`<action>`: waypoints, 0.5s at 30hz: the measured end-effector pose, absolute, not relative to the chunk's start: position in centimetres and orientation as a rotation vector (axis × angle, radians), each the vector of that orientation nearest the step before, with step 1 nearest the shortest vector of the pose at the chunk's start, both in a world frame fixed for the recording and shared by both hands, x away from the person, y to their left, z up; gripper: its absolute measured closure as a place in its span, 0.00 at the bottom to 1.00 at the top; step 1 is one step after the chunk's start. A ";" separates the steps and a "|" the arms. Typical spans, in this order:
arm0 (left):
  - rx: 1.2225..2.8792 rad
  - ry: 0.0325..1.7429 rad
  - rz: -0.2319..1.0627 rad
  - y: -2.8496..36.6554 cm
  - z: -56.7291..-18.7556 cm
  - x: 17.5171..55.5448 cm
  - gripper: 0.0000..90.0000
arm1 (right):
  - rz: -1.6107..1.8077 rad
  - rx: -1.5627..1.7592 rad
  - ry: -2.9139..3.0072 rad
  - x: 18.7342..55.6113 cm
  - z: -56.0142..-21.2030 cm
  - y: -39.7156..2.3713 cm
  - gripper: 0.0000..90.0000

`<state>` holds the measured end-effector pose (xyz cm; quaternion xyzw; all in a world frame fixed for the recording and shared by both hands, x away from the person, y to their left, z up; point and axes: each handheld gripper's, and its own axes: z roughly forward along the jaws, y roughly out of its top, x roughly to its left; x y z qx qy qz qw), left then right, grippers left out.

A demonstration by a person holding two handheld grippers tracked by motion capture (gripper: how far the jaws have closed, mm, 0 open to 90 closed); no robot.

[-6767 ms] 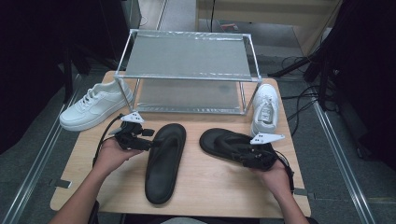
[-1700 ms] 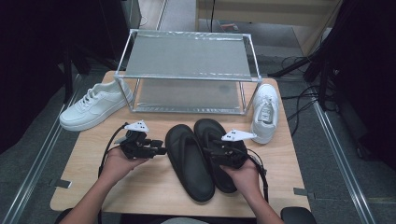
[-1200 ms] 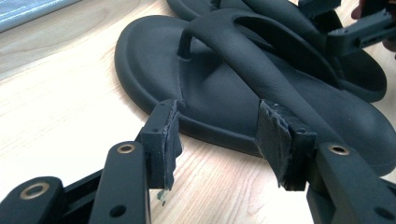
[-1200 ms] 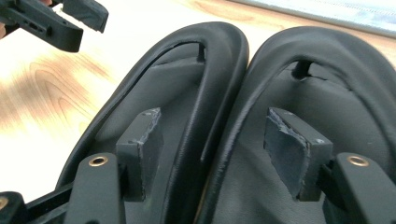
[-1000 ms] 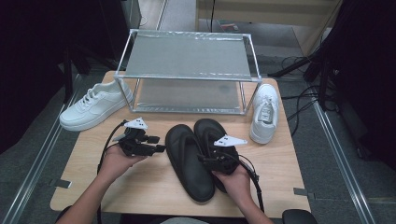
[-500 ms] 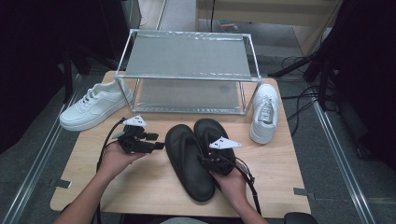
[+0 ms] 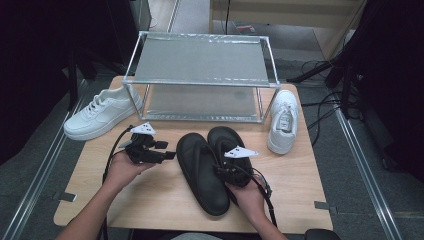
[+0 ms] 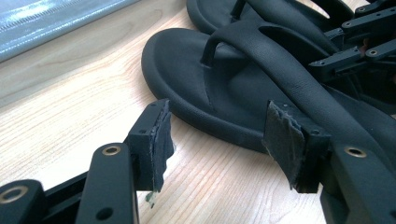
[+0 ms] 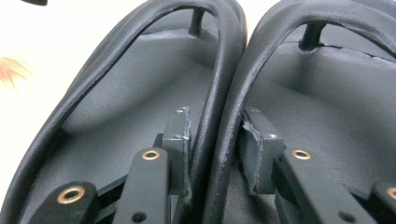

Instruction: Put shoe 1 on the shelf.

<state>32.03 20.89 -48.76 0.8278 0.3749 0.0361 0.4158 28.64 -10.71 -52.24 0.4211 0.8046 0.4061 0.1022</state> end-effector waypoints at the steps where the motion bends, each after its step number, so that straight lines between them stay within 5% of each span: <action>1: 2.077 0.940 0.092 21.0 -48.7 32.1 0.46 | 1.199 1.252 2.381 28.7 -52.2 -10.8 0.76; 15: 2.061 0.955 0.109 21.5 -48.6 31.9 0.45 | 1.204 1.291 2.429 29.6 -51.4 -11.6 0.84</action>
